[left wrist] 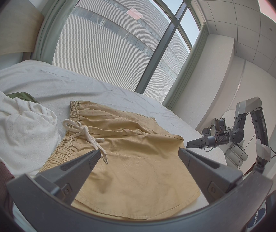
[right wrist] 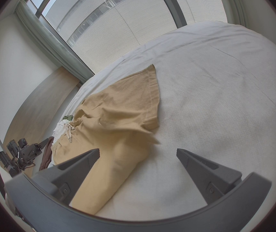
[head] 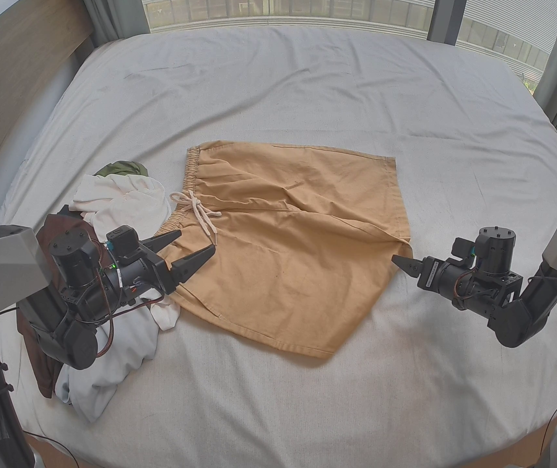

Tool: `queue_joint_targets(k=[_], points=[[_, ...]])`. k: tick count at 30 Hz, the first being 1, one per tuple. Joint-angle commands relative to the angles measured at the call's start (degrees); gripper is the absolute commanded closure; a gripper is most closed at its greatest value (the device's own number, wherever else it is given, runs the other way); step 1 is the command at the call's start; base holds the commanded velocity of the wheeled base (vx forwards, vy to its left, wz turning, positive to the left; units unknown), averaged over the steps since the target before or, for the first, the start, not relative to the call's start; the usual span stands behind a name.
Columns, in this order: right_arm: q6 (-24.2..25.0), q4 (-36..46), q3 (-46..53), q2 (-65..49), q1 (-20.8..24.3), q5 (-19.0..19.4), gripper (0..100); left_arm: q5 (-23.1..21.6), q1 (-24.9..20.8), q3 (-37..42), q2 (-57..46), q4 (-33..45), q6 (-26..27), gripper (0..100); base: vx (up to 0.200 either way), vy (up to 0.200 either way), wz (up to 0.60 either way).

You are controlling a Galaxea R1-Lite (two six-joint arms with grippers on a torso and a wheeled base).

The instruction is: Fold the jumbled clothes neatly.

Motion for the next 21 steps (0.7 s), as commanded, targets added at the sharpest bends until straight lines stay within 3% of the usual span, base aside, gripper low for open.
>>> queue_joint_targets(k=[1,7,10,13,21], points=[[-0.56,0.07,1.06,-0.39,-2.27,-0.01,0,-0.01,-0.09,0.01,0.14,-0.01,-0.03,0,0.000,0.000,0.00],[-1.35,-0.46,3.43,-1.26,-3.32,0.25,0,-0.01,-0.09,0.01,0.14,-0.01,-0.03,0,0.000,0.000,0.00],[-1.35,-0.81,5.71,-1.44,-2.00,0.43,0,-0.01,-0.09,0.01,0.23,-0.01,-0.03,0,0.000,0.000,0.00],[-1.09,-3.10,7.03,-0.91,2.30,0.43,0,-0.01,-0.09,0.10,0.23,-0.01,-0.03,0,0.000,0.000,0.00],[-1.00,-6.17,0.53,7.70,3.36,0.43,0,-0.01,0.00,0.10,0.14,-0.01,-0.03,0,0.000,0.000,0.00]])
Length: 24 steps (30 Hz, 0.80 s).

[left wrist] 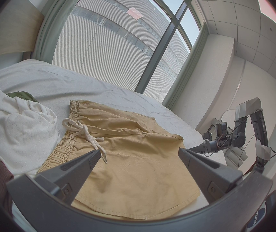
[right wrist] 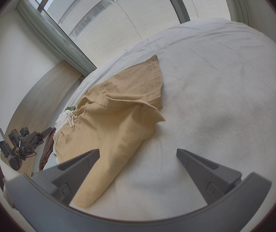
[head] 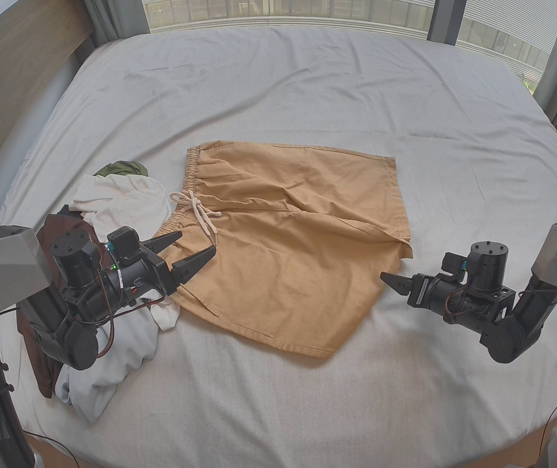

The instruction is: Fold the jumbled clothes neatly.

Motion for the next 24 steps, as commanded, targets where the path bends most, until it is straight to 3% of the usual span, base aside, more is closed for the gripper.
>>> queue_joint_targets(k=[1,5,11,24], points=[[0.07,-1.54,-3.83,6.25,0.35,0.08,0,-0.01,0.08,0.04,-0.03,-0.01,-0.03,0,0.000,0.000,0.00],[0.16,-3.38,-4.09,8.01,0.96,1.23,0,-0.01,0.17,-0.05,-0.03,-0.01,-0.03,0,0.000,0.000,0.00],[1.57,-3.64,-2.42,8.18,6.59,1.23,0,-0.01,0.17,-0.05,-0.03,-0.01,-0.03,0,0.000,0.000,0.00],[8.42,-3.64,-2.42,7.48,13.70,1.23,0,-0.01,0.17,0.04,-0.03,-0.01,-0.03,0,0.000,0.000,0.00]])
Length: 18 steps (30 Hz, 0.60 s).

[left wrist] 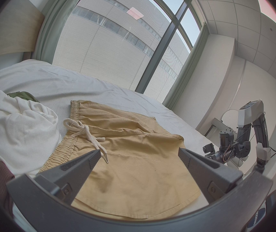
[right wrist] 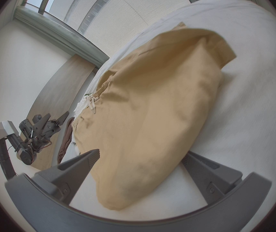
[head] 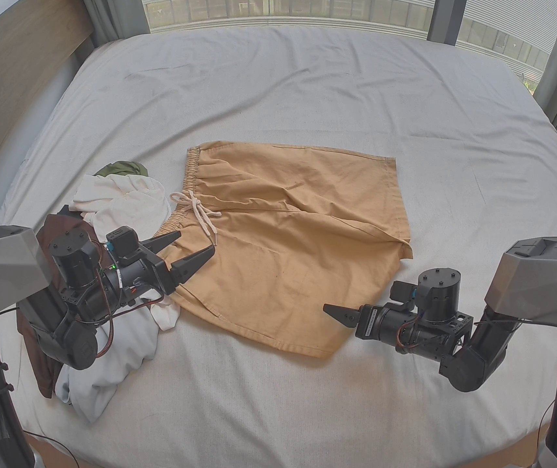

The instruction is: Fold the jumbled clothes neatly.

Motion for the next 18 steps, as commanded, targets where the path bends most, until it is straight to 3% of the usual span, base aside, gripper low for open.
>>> queue_joint_targets(k=[1,9,18], points=[[0.49,-0.08,-0.08,-0.15,1.70,-0.08,0,0.01,-0.07,0.01,-0.01,-0.04,-0.03,0,0.000,0.000,0.00],[2.69,0.00,0.71,-4.90,4.69,0.36,0,-0.07,0.10,0.01,-0.01,-0.04,-0.03,0,0.000,0.000,0.00],[2.87,0.79,-1.40,-7.62,4.51,1.42,0,-0.07,0.28,-0.08,-0.01,-0.04,-0.12,0,0.000,0.000,0.00]])
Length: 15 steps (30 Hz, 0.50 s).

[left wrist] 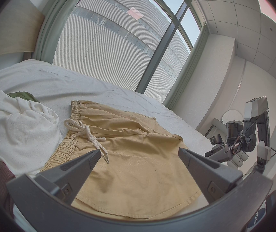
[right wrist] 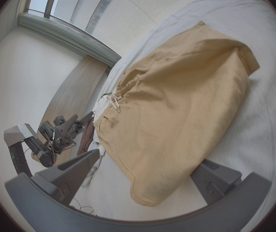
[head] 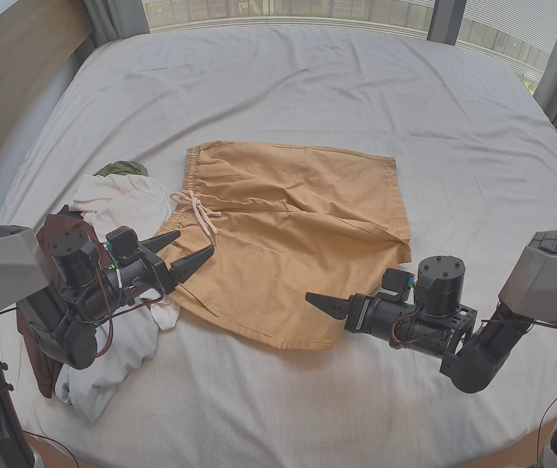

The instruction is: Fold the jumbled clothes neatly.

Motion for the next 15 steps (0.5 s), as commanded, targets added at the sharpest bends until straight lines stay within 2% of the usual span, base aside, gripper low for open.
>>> queue_joint_targets(k=[1,7,12,15], points=[[-0.03,0.03,-1.77,-1.59,-0.28,-0.01,0,0.10,0.02,-0.05,-0.01,-0.01,0.00,0,0.000,0.000,0.00],[-0.03,2.05,-5.82,-1.32,-0.45,-0.01,0,0.01,0.11,-0.05,-0.01,-0.01,0.00,0,0.000,0.000,0.00],[-0.03,8.73,-14.17,0.26,-0.89,-0.10,0,0.01,0.11,-0.05,-0.01,-0.01,0.00,0,0.000,0.000,0.00],[-0.12,9.52,-17.33,2.81,-1.59,-0.10,0,0.01,0.11,-0.05,-0.09,-0.01,0.00,0,0.000,0.000,0.00]])
